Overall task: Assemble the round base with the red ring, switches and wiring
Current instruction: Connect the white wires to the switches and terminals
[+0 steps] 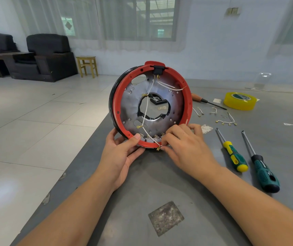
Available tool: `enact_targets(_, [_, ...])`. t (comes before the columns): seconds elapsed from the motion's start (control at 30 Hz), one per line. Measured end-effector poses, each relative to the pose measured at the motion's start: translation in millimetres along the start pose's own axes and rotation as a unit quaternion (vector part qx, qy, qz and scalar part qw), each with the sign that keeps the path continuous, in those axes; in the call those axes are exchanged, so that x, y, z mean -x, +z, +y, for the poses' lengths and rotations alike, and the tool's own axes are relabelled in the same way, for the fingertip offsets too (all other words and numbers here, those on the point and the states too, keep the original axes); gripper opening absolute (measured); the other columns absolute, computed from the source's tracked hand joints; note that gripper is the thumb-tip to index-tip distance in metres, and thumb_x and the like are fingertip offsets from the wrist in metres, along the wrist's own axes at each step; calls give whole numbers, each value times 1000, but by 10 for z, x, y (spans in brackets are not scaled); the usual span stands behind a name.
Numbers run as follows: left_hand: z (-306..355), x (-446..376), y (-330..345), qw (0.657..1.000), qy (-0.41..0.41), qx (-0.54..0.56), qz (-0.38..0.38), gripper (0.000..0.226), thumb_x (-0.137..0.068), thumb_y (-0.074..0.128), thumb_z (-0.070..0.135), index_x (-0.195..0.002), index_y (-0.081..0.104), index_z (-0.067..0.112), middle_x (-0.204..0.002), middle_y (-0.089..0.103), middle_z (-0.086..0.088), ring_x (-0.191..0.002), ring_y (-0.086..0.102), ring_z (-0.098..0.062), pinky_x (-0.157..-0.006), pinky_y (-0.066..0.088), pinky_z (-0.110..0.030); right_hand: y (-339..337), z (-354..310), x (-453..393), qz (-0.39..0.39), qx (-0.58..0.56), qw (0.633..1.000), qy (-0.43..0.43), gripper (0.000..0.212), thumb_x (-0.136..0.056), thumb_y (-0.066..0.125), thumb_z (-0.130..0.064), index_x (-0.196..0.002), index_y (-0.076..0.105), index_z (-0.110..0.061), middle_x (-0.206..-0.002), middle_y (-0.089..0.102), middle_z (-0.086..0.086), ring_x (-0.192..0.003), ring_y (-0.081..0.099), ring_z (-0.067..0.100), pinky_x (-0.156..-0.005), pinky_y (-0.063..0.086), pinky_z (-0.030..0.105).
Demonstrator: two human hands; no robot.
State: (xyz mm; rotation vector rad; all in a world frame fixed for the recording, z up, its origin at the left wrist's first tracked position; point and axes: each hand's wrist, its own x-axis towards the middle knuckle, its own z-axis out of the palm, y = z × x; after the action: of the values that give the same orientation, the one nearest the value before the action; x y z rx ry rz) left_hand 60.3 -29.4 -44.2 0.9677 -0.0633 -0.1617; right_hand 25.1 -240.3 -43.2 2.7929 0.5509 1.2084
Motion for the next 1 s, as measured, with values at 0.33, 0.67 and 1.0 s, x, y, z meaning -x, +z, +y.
enact_targets(0.33, [-7,27,1,1000,6,-9,-21,64,-89,78,-2,-142,51,21,-132,69,-16,-107,77,-36,-90,63,-50,-134,-163,-15,-19,-82,996,31,24,-103,46,-40,-102,67,-28,-90,64,-14,-85,62,13,-91,35,44])
enact_targets(0.67, [-9,7,-16,1000,8,-4,-29,66,-85,81,2,-142,52,19,-131,69,-19,-107,76,-38,-87,64,-48,-96,-145,-13,-14,-183,981,63,13,-98,62,-42,-95,72,-34,-92,65,-19,-89,59,4,-91,31,41])
enact_targets(1.0, [-15,13,1,999,7,-16,-28,71,-79,85,6,-139,54,27,-131,69,-17,-107,77,-35,-84,65,-45,-106,-196,-323,11,-223,963,151,7,-93,70,-36,-86,69,-37,-92,65,-20,-94,58,-1,-88,26,36])
